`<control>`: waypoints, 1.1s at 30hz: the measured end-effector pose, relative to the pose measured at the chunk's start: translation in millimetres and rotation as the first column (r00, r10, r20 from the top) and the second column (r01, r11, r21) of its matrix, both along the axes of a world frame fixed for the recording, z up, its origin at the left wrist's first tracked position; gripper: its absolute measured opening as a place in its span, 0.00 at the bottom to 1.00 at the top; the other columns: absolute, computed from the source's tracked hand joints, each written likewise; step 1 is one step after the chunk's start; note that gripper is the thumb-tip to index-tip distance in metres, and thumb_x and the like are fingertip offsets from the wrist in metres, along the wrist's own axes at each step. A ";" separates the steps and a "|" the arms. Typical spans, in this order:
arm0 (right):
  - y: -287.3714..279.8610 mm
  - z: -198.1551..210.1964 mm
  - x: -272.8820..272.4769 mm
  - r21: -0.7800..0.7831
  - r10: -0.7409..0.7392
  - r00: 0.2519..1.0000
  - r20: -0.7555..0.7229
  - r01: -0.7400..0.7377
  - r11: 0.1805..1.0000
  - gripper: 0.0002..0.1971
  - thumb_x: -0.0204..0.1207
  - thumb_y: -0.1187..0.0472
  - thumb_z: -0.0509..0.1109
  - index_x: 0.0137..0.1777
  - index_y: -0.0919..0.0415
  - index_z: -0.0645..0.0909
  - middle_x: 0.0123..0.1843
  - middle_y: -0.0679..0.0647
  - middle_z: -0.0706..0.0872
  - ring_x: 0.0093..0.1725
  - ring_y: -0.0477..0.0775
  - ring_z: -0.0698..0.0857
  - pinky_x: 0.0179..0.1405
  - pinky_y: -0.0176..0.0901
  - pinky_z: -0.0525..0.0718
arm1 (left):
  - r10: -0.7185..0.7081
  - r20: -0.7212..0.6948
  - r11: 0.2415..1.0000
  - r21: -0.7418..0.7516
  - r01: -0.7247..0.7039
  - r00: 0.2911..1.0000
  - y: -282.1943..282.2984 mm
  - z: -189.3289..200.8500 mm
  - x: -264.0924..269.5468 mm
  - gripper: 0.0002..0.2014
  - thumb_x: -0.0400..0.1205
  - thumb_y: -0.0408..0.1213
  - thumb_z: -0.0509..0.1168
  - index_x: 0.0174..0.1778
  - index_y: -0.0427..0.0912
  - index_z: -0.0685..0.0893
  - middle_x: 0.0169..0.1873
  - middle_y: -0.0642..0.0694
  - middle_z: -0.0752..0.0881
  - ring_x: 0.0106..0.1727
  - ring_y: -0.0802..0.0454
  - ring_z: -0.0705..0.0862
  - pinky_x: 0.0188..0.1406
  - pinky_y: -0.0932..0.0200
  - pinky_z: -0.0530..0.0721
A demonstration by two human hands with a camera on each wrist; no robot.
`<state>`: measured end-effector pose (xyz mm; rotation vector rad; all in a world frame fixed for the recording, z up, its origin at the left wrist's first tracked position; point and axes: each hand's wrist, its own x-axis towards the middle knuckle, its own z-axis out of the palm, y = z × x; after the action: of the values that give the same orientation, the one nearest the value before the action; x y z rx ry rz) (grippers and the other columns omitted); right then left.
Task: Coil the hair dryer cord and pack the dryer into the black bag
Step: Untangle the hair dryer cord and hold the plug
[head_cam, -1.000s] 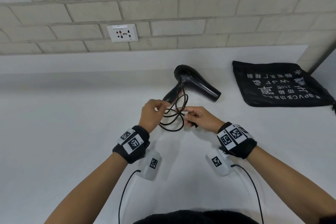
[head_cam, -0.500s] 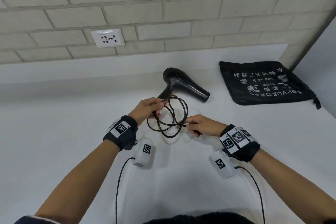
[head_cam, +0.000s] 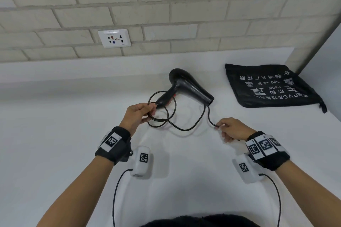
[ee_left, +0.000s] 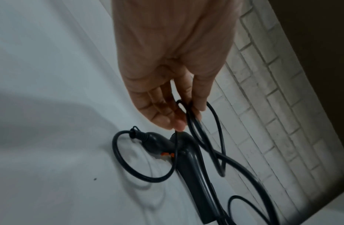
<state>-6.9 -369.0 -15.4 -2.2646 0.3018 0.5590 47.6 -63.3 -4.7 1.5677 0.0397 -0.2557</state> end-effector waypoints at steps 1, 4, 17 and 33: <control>-2.9 -0.7 -3.4 0.034 -0.017 1.000 -0.006 0.018 0.999 0.10 0.81 0.67 0.54 0.50 0.60 0.78 0.32 0.56 0.81 0.26 0.51 0.83 0.23 0.35 0.76 | -0.004 -0.014 1.000 -0.001 0.004 1.000 0.5 -2.2 -2.3 0.08 0.82 0.36 0.61 0.46 0.41 0.86 0.41 0.46 0.85 0.41 0.56 0.84 0.36 0.71 0.84; -0.3 1.2 -13.2 0.108 0.083 0.991 -0.102 -0.072 0.992 0.06 0.80 0.67 0.60 0.54 0.64 0.77 0.34 0.58 0.85 0.29 0.53 0.82 0.26 0.35 0.77 | -0.040 -0.042 0.999 0.000 0.040 0.998 -0.6 -5.8 -7.8 0.09 0.83 0.35 0.59 0.49 0.40 0.85 0.45 0.50 0.87 0.40 0.59 0.88 0.39 0.66 0.84; 86.6 33.1 31.2 0.034 0.314 0.909 0.274 -0.336 0.941 0.19 0.72 0.53 0.72 0.62 0.57 0.80 0.53 0.58 0.87 0.52 0.55 0.86 0.61 0.48 0.81 | -0.103 -0.074 0.973 -0.213 0.085 0.992 -6.3 19.2 -11.0 0.15 0.82 0.23 0.56 0.64 0.38 0.73 0.44 0.48 0.91 0.42 0.51 0.91 0.46 0.57 0.88; 80.8 38.8 61.0 0.286 0.241 0.948 0.210 -0.295 0.911 0.06 0.75 0.64 0.70 0.49 0.65 0.83 0.39 0.61 0.88 0.29 0.48 0.87 0.35 0.32 0.86 | -0.183 0.023 0.825 0.548 0.141 0.983 11.3 -8.7 -26.5 0.09 0.81 0.37 0.63 0.52 0.38 0.84 0.41 0.49 0.83 0.38 0.60 0.79 0.36 0.68 0.77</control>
<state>54.1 -288.2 23.4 -2.0337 -0.1810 0.5078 21.1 -52.0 -13.4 2.1576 -0.0895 -0.3389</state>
